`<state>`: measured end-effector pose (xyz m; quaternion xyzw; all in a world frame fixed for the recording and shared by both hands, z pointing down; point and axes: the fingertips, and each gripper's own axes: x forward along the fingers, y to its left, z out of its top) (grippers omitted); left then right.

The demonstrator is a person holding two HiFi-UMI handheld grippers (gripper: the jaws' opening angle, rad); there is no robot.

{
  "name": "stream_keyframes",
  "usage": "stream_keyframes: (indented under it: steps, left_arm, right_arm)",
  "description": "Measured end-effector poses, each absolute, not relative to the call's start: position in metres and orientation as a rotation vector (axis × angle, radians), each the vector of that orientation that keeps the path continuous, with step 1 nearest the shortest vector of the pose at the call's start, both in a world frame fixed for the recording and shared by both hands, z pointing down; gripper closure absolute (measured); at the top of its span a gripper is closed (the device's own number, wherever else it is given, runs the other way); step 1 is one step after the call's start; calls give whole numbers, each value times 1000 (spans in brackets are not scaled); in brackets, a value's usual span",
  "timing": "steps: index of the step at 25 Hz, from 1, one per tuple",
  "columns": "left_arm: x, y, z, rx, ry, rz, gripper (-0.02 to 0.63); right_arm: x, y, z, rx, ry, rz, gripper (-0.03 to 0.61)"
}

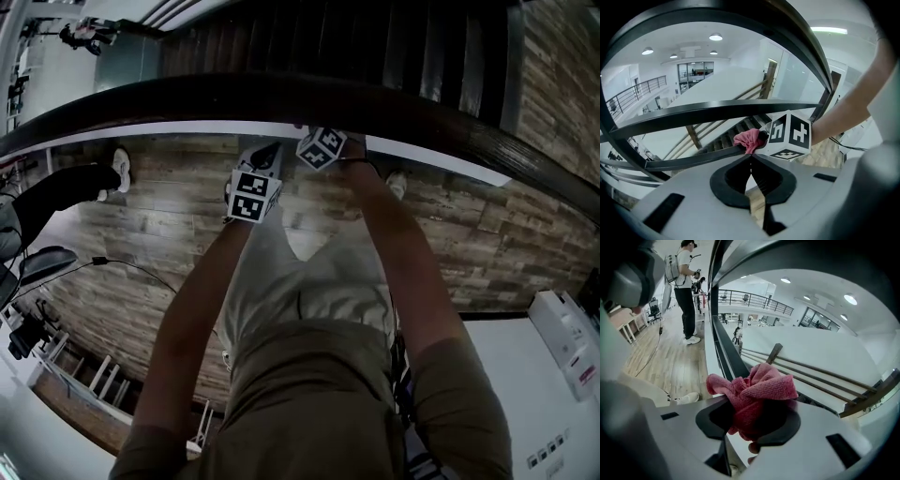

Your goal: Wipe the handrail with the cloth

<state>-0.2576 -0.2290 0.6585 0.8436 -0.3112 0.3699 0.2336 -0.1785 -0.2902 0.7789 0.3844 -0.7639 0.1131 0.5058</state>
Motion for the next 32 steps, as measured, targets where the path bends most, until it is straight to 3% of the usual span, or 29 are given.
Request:
stream_keyframes:
  steps: [9, 32]
  left_arm:
    - [-204, -224, 647, 2364, -777, 1048, 595]
    - [-118, -208, 664, 2441, -753, 1121, 595]
  right_arm:
    - [-116, -267, 778, 908, -1792, 337, 433]
    - [-53, -247, 779, 864, -1770, 295, 433]
